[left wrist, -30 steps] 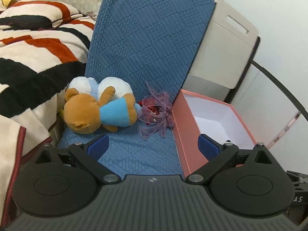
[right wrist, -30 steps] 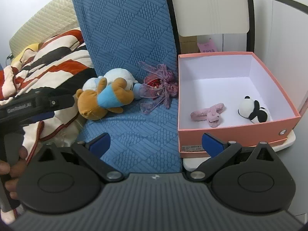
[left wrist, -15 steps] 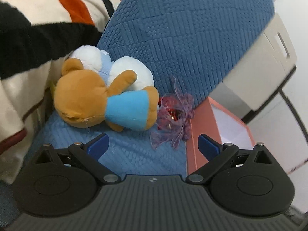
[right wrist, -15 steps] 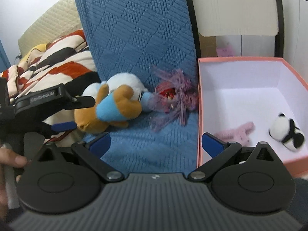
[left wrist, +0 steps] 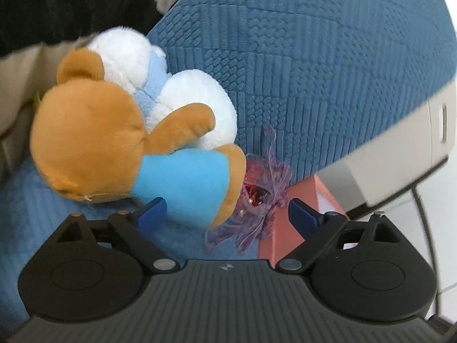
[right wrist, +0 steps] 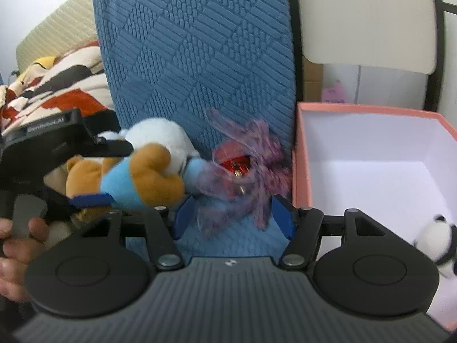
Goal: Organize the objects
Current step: 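Grasp the purple ribbon bow with the right tool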
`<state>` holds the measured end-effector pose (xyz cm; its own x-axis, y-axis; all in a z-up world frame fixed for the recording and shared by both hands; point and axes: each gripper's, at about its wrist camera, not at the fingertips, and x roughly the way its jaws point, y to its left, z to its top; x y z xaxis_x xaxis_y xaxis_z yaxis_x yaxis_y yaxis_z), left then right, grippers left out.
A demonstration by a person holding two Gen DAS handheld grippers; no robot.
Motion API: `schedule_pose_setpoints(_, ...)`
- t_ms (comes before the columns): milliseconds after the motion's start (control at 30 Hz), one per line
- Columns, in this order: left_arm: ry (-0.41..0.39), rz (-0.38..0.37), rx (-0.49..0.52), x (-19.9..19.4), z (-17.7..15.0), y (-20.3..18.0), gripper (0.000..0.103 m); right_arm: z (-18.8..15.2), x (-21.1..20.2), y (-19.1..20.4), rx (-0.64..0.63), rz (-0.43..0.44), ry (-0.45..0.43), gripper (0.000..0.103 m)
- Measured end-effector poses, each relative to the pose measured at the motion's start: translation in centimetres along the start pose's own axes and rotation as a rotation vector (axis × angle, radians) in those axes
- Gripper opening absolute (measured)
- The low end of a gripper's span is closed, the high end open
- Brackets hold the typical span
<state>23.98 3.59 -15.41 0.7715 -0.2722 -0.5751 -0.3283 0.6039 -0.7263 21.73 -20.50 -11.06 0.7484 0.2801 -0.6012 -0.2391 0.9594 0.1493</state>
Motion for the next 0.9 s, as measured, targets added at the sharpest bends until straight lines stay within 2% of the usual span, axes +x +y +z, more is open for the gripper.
schedule_pose_setpoints(67,0.008,-0.016,-0.065,0.8,0.7,0.5,0.089,0.5,1.3,0.4,-0.010,0.000,-0.001,0.064)
schedule_pose_setpoints(300,0.039,-0.042,-0.265,2.3,0.9,2.7,0.089,1.3,6.3,2.1,-0.130,-0.064,0.034,0.062)
schedule_pose_setpoints(433,0.073,-0.033,-0.320,3.0,0.3,3.3,0.089,1.5,9.3,2.2,-0.176,-0.124,0.085,0.062)
schedule_pose_setpoints(533,0.082,-0.023,-0.353,3.9,0.2,3.8,0.089,1.3,11.5,2.6,-0.257,-0.193,0.113,0.062)
schedule_pose_setpoints(633,0.076,-0.054,-0.403,4.3,0.5,4.4,0.089,1.0,13.3,2.7,-0.318,-0.260,0.134,0.060)
schedule_pose_setpoints(767,0.062,-0.089,-0.463,4.9,0.8,5.1,0.089,0.6,15.2,2.6,-0.350,-0.299,0.178,0.056)
schedule_pose_setpoints(900,0.060,-0.083,-0.489,5.5,1.0,5.4,0.085,0.2,16.1,2.3,-0.360,-0.324,0.186,0.051)
